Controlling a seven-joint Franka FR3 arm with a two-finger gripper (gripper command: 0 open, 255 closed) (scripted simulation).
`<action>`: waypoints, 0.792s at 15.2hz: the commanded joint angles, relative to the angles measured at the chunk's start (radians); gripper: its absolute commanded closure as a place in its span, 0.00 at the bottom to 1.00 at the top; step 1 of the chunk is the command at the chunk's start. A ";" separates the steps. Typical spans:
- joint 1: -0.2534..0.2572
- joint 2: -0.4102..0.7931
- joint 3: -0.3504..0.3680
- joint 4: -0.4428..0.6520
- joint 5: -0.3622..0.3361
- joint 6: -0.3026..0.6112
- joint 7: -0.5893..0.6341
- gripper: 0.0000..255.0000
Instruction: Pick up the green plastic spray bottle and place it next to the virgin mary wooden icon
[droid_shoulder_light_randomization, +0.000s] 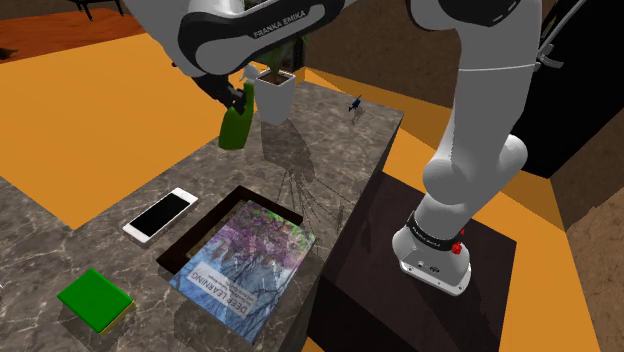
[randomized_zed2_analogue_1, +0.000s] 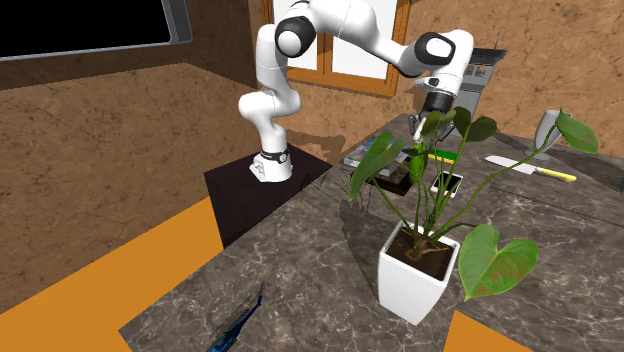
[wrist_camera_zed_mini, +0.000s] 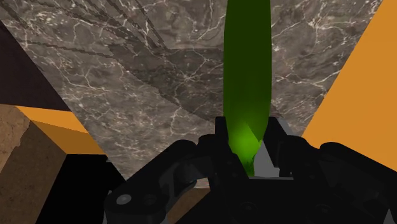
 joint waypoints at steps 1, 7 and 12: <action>0.001 0.010 -0.005 -0.017 -0.010 0.018 0.014 1.00; 0.009 0.043 -0.022 -0.057 -0.042 0.064 0.057 1.00; 0.020 0.076 -0.040 -0.084 -0.072 0.100 0.093 1.00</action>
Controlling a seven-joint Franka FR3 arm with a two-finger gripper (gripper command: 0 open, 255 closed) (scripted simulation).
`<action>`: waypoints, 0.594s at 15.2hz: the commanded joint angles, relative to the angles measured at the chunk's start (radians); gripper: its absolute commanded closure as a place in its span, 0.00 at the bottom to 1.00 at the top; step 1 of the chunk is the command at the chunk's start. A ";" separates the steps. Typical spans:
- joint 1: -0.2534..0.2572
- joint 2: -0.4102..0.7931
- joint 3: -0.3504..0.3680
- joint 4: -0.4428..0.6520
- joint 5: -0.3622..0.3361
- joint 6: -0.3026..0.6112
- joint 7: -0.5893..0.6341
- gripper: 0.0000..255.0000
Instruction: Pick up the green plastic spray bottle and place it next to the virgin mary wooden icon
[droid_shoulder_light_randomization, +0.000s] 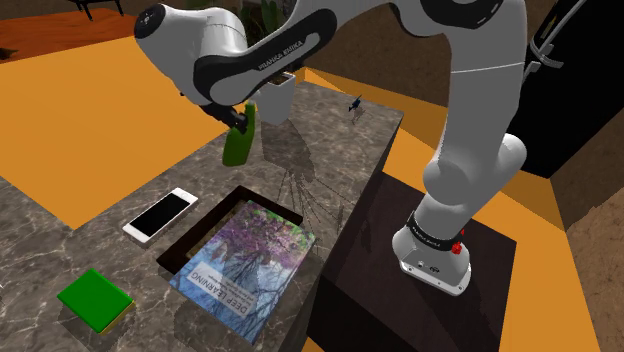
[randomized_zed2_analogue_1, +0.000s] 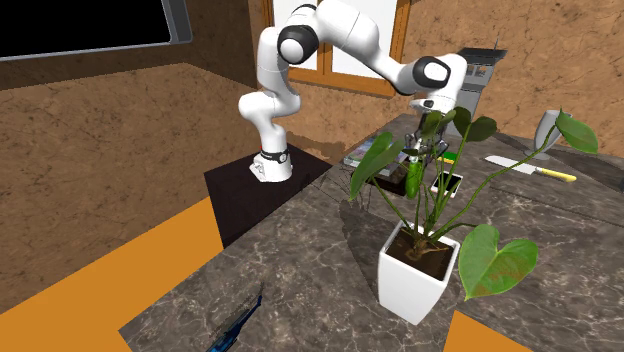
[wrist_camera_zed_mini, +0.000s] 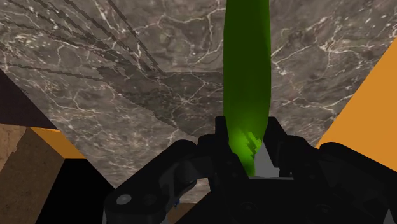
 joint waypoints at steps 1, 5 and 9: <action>0.002 0.012 -0.007 -0.013 -0.013 0.016 0.014 1.00; 0.013 0.041 -0.024 -0.030 -0.039 0.042 0.043 1.00; 0.025 0.070 -0.041 -0.042 -0.066 0.065 0.070 1.00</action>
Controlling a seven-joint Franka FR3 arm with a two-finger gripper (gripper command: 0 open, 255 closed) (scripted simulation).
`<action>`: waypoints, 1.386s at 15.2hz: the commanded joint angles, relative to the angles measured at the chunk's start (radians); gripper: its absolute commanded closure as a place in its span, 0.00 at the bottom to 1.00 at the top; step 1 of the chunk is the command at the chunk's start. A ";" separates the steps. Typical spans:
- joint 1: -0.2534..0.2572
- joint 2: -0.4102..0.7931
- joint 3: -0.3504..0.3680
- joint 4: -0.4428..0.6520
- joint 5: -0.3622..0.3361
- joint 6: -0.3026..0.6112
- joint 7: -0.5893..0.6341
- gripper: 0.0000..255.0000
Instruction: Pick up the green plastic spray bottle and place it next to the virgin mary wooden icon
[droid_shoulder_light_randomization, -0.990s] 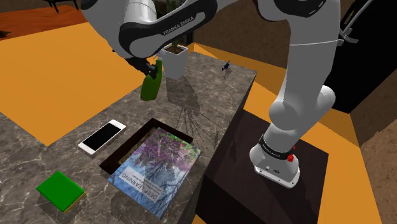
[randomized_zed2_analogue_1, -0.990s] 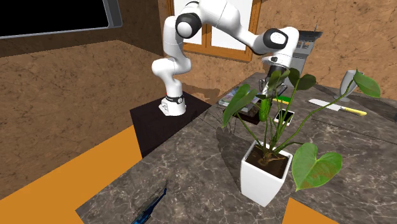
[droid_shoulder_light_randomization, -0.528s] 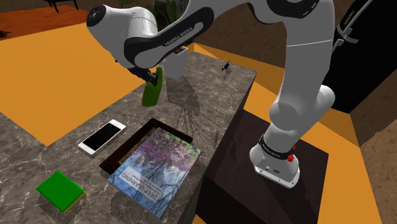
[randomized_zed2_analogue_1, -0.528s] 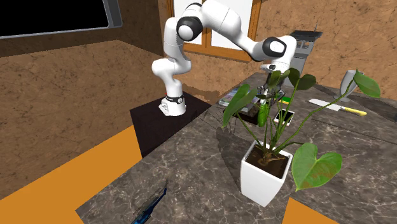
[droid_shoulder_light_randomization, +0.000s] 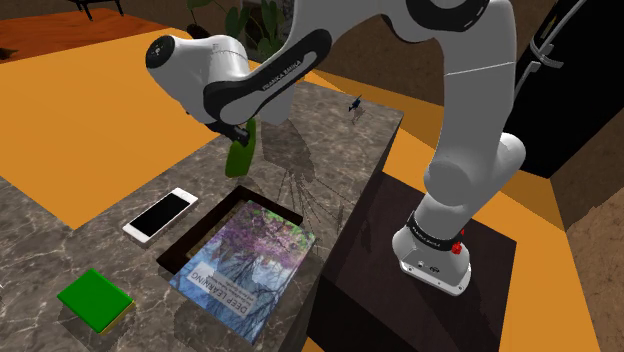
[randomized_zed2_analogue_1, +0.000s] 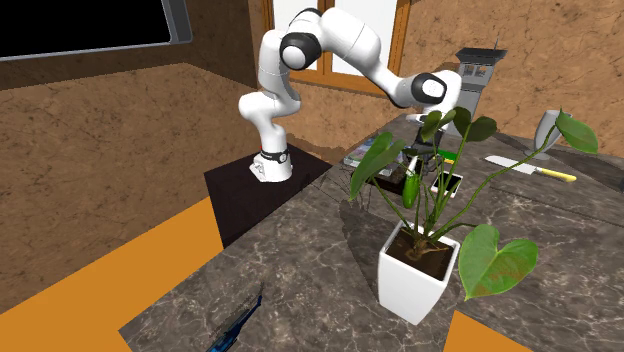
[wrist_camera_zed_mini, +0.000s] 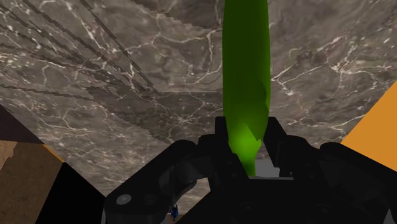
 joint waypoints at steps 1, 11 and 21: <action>0.004 0.010 -0.005 0.000 -0.006 0.003 0.004 1.00; 0.001 0.010 -0.004 -0.004 -0.008 0.005 0.007 0.00; 0.032 -0.023 0.031 0.066 0.047 -0.084 -0.023 0.00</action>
